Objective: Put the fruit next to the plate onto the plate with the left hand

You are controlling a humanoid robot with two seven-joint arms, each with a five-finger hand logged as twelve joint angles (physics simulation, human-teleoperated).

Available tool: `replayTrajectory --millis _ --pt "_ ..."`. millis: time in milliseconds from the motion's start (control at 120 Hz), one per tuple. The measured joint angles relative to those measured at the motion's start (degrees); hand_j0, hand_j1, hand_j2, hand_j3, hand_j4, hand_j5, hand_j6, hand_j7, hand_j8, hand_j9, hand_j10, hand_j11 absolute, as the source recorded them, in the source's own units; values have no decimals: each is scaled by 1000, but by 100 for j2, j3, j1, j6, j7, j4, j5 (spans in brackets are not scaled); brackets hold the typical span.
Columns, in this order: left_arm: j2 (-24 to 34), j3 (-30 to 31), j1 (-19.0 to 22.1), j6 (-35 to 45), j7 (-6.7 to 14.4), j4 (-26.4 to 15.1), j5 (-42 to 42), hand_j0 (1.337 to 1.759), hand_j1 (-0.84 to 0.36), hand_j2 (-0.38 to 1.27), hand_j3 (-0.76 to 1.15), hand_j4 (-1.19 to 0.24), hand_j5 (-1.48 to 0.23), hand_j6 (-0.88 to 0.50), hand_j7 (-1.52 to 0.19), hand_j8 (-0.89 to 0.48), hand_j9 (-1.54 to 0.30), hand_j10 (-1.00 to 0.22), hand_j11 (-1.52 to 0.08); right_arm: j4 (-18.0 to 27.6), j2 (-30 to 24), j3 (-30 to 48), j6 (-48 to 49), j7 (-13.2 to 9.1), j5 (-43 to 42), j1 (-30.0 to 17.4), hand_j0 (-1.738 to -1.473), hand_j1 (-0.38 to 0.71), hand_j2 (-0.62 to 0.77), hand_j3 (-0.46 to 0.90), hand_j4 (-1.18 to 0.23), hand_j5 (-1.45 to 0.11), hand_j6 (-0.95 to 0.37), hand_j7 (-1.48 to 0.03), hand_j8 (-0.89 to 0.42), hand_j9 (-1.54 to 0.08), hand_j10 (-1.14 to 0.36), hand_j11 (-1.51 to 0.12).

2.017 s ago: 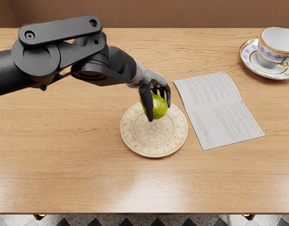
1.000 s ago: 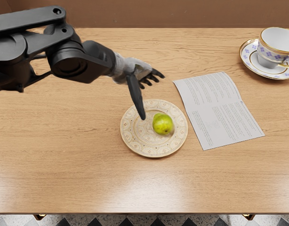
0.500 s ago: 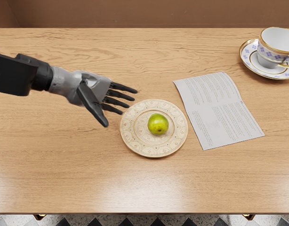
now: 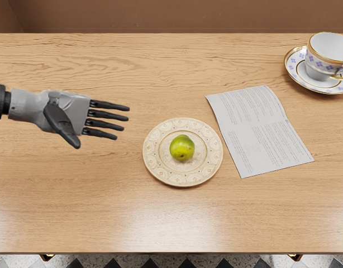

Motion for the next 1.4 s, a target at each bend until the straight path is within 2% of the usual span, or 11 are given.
replayTrajectory --millis 225,383,1400 --pt "663 -30 192 -103 0 231 -9 1658 348 -1 0 2 0 2 0 2 0 1 0 4 0 0 0 0 0 10 -1658 -317 -5 0 -26 -34 -26 -34 -26 -34 -26 -34" --pt "878 -31 284 -120 0 411 -6 1658 348 -1 0 2 0 3 0 3 0 2 0 9 0 0 0 1 0 11 -1658 -317 -5 0 -26 -34 -26 -34 -26 -34 -26 -34" --pt "894 -41 284 -124 0 471 -5 1658 348 -2 0 3 0 3 0 3 0 2 0 10 0 0 0 1 0 11 -1658 -316 -6 0 -27 -36 -27 -36 -27 -36 -27 -36"
